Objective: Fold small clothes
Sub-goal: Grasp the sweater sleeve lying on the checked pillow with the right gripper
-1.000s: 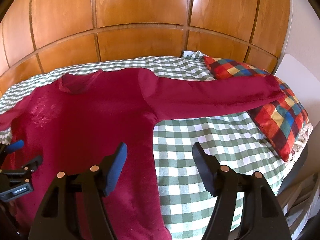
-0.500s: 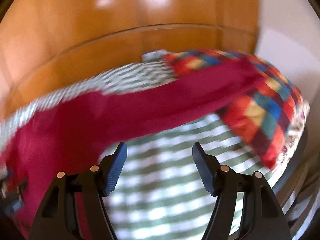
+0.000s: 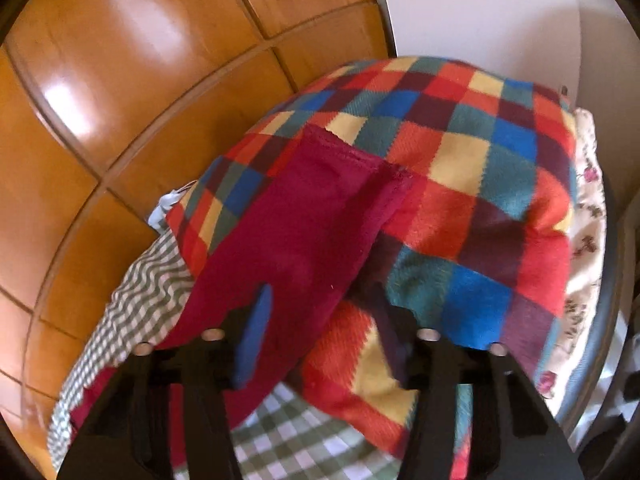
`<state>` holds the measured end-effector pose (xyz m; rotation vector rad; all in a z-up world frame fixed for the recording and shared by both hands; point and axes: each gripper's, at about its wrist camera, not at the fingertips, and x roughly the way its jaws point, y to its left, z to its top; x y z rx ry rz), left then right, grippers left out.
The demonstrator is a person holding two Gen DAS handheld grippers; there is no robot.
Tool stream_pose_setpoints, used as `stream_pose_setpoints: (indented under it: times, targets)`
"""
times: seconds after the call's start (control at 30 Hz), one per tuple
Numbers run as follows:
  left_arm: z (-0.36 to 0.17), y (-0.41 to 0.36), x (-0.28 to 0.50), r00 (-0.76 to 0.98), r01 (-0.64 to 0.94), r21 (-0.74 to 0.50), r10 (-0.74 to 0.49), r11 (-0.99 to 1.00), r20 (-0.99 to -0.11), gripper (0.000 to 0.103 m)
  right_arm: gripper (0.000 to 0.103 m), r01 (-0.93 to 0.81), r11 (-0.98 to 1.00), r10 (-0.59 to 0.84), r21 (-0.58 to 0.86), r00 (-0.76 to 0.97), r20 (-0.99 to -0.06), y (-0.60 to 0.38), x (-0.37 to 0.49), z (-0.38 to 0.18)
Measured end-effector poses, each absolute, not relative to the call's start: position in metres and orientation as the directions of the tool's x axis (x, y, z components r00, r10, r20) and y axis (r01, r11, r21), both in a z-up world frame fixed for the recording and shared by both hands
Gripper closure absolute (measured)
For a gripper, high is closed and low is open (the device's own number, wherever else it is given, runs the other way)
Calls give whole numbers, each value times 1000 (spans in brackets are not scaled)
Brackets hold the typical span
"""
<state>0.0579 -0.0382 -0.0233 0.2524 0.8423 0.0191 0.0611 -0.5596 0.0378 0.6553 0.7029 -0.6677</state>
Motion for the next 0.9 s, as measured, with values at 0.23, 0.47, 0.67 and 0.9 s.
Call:
stream_pose_setpoints:
  times: [0.23,0.47,0.67,0.9]
  targets:
    - [-22,-16,62,658,33,163,102,986,-746,20,100,679,702,-333,215,579,-744,-538,90,56]
    - [-20,3,62,663,-22,121,105,992,-741,20,103,600,787,-327,144,604,-727,-497,108,76]
    - [-21,17,61,664,-49,125,126,991,-737,19,39,631,755,-318,181,593,-739,-498,96,77]
    - [-21,33,63,660,-99,103,143,990,-738,19,36,712,675,-383,195,563,-732,-519,59,71]
